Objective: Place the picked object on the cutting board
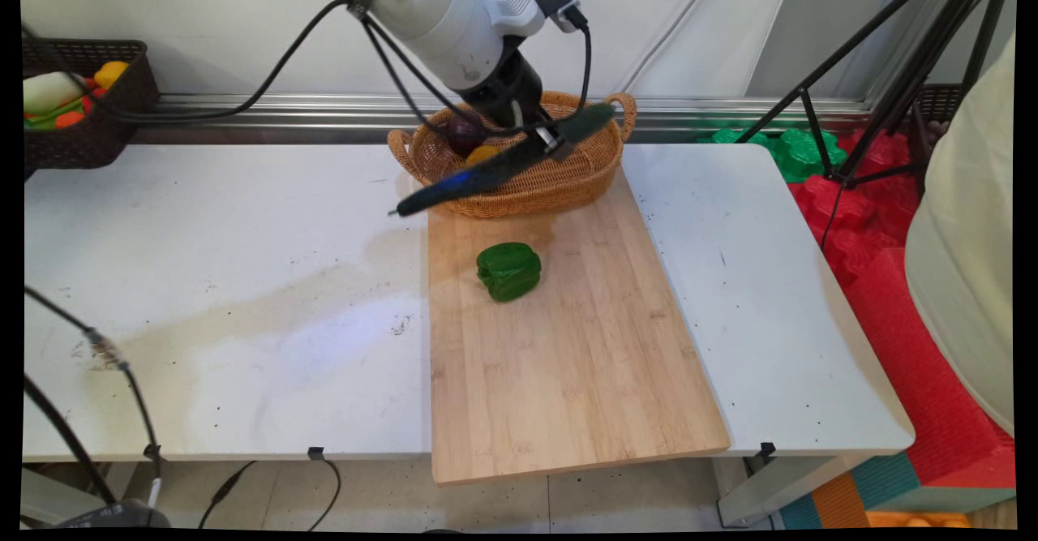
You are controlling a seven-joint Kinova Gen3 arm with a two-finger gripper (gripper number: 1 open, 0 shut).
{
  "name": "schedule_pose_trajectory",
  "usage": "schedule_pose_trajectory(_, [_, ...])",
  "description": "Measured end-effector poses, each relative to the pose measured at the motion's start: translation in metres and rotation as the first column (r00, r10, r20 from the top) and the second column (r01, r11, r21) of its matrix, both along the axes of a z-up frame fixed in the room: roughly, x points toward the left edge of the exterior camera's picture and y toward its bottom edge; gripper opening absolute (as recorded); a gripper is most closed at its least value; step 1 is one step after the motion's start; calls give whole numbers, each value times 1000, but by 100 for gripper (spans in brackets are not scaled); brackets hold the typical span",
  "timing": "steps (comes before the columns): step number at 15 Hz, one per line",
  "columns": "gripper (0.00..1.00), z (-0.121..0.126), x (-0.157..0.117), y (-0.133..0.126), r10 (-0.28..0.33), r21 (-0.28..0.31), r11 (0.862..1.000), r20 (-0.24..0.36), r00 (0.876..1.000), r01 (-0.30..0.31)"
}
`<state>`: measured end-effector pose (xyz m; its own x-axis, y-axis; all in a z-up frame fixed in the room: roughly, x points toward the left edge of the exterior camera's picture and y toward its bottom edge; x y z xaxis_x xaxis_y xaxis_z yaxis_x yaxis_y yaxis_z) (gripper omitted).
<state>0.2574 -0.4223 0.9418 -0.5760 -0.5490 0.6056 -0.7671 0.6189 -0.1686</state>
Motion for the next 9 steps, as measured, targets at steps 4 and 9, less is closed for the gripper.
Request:
schedule_pose_trajectory(4, [0, 8, -13, 40, -61, 18, 998, -23, 998, 61])
schedule_pose_trajectory(9, [0, 8, -29, 75, -118, 38, 992, -49, 992, 120])
